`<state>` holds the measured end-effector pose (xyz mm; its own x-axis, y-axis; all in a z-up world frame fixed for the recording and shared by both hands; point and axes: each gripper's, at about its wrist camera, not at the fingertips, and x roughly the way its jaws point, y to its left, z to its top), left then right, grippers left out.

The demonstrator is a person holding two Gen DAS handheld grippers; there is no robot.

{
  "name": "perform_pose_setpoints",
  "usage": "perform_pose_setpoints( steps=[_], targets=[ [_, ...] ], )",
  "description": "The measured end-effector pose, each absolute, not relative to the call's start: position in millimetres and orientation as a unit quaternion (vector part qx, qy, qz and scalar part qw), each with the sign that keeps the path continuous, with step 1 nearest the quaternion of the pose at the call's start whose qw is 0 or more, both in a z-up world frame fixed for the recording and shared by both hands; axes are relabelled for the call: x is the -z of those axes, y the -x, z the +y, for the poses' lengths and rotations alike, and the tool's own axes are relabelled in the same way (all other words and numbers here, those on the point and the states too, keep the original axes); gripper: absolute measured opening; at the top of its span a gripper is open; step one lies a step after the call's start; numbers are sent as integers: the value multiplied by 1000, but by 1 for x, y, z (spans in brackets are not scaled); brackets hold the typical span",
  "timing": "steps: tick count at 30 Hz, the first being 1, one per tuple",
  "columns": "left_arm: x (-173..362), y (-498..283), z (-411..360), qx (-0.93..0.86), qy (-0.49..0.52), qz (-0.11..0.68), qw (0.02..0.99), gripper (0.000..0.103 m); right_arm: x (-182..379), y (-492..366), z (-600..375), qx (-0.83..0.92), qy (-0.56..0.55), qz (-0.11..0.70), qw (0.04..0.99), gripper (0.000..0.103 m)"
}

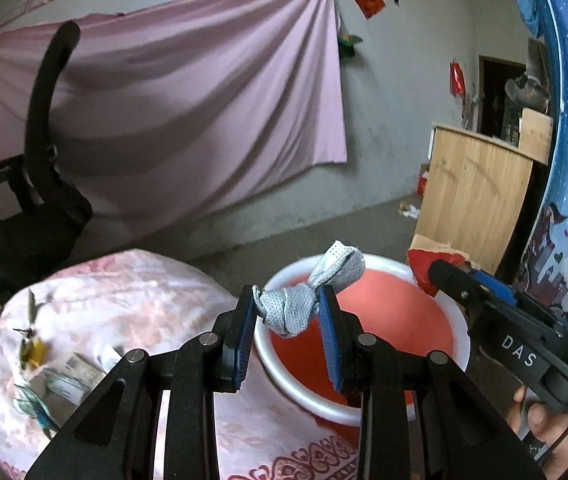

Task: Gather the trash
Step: 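Carry the grey cloth and brown paper to the basin and open both tools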

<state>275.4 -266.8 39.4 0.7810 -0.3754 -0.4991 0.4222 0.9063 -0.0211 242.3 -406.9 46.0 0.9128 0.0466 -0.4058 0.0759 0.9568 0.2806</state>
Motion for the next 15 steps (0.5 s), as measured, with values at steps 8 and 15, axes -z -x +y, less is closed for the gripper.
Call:
perform_pose_setpoints(
  steps=[8,15],
  targets=[
    [-21,-288,-274,222,-34,301,927,31,-37,-249,-415,22,-162,244,956,50],
    [-17,-297,-272,220,-14,333,917,41,-34,-252,-421,30,-171,261,949,51]
  ],
)
